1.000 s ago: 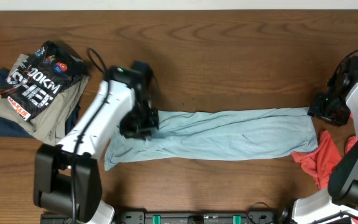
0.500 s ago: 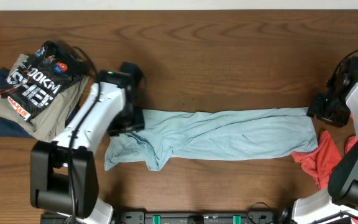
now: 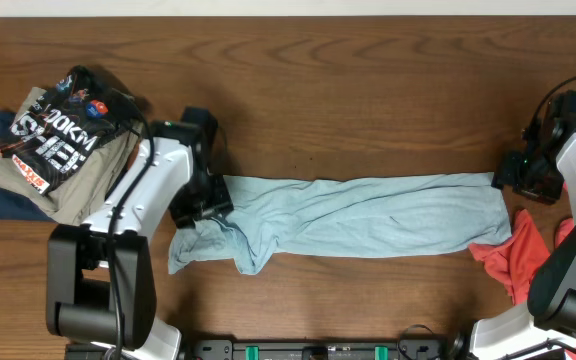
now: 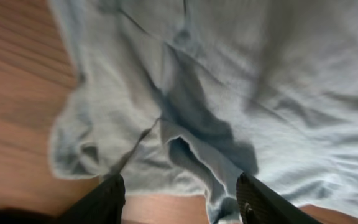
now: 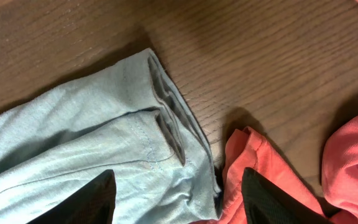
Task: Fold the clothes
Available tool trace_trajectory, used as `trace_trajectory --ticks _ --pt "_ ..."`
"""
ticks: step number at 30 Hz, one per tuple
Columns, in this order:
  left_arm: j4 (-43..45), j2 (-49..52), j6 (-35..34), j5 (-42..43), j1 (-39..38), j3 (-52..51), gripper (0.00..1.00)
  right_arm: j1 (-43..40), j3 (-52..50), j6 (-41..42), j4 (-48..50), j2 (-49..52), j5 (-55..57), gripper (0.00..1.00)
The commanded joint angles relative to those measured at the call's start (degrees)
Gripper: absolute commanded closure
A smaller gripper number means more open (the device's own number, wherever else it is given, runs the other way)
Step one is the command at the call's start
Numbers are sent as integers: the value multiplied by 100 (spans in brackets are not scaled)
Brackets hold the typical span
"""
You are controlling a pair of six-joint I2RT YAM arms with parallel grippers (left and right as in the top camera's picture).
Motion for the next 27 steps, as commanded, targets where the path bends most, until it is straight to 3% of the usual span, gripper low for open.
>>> trace_trajectory --ticks 1,4,5,8,9,17,23,26,27 --pt "337 37 -122 122 -39 -459 40 -33 -44 -85 -7 -33 -9 37" --pt "811 37 -116 140 -39 -715 41 -33 -44 -85 -7 -33 -26 36" --pt "901 37 -116 138 -39 -739 48 -33 -44 -85 -7 -33 -26 36" --pt "992 24 -116 140 -35 -706 90 -33 -44 -83 -7 -33 -28 36" --pt "981 20 -116 140 -28 -664 93 -33 -44 -83 -7 -33 -26 36" --pt "769 -332 -133 153 415 -44 94 -33 -44 -66 0 -33 -26 37" --pt "1064 -420 -531 101 1180 -44 90 -33 -44 -66 7 -33 -28 37" --pt "994 -420 -520 306 1285 -76 44 -33 -44 -66 15 -33 -28 37" --pt "916 -420 -518 367 1272 -87 39 -33 -44 -66 15 -33 -28 37"
